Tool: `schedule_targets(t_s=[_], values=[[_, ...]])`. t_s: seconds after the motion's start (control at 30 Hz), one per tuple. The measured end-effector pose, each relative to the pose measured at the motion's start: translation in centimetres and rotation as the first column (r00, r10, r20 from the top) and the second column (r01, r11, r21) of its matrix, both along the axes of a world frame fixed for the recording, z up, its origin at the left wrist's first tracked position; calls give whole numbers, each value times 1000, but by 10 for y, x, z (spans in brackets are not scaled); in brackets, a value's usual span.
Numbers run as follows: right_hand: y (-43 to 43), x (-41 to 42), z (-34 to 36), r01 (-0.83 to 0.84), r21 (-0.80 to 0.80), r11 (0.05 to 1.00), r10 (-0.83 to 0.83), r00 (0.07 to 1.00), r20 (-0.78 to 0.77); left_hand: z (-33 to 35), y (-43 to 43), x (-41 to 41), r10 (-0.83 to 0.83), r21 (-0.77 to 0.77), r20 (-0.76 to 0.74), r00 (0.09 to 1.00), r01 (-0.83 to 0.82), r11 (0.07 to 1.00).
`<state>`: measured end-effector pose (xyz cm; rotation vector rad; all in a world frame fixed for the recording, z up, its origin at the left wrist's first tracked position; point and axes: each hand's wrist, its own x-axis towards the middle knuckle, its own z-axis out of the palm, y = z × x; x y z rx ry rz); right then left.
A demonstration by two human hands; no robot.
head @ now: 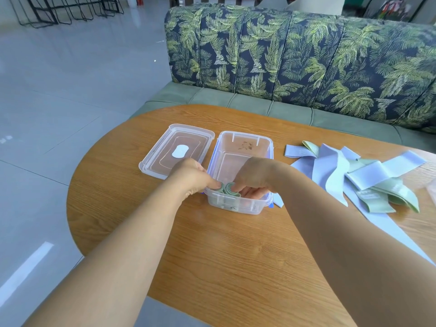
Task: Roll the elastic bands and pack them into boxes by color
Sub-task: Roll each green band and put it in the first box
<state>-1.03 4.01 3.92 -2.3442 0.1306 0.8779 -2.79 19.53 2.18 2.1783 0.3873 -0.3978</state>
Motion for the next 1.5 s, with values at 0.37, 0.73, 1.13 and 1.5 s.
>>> schedule_targets(t_s=[0.37, 0.73, 1.13, 1.5], values=[[4, -4, -7, 23, 10, 1000, -24, 1000, 21, -1, 0, 2, 7, 0, -12, 1000, -7, 1000], [-1, -1, -2, -48, -28, 998, 48, 999, 16, -1, 1, 4, -8, -16, -24, 1000, 7, 1000], [-4, 1, -4, -69, 17, 997, 70, 997, -16, -6, 0, 4, -58, -52, -24, 998, 56, 997], [0, 1, -2, -120, -23, 992, 120, 993, -19, -5, -1, 6, -53, -68, -44, 998, 50, 996]])
